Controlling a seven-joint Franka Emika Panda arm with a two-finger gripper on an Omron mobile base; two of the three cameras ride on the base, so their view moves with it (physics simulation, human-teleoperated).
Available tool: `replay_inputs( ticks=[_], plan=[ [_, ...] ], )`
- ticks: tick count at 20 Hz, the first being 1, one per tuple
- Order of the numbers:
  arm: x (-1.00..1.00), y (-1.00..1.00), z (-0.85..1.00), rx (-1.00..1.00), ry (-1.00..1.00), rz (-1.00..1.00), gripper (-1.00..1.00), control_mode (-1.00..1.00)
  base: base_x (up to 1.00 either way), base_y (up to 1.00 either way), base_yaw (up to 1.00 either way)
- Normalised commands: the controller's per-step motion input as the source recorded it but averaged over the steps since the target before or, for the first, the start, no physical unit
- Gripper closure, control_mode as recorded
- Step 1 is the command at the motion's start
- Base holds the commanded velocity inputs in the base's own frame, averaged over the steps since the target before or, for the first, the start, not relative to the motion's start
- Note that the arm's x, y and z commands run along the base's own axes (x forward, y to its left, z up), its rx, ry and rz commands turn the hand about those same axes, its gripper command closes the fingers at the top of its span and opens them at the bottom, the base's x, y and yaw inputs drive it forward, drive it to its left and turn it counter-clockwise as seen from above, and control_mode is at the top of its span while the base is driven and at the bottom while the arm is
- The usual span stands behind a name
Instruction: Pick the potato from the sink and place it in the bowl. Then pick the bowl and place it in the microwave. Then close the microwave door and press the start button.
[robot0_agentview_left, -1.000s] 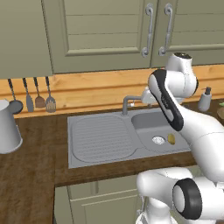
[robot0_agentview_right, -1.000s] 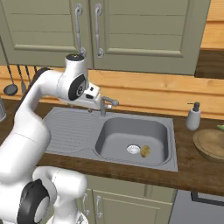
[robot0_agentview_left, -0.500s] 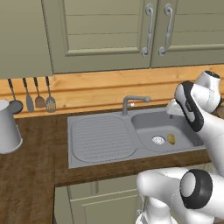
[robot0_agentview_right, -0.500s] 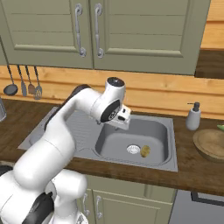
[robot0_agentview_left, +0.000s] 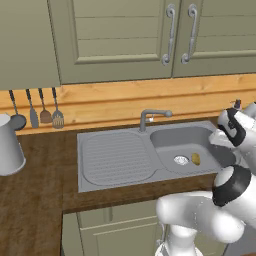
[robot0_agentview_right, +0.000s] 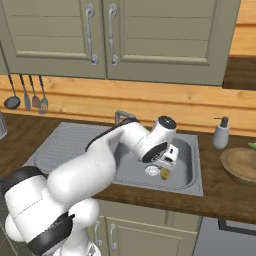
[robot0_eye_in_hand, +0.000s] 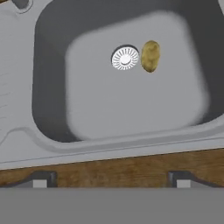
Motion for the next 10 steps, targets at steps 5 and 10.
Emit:
replay_inputs(
  ticks=[5,10],
  plan=[
    [0.93,-0.2,-0.69,0.0,0.2,-0.06,-1.0,-1.0,0.0,0.0,0.0],
    [0.86,-0.16,-0.58,0.05,0.12,-0.1,-1.0,-1.0,0.0,0.0,0.0]
  ],
)
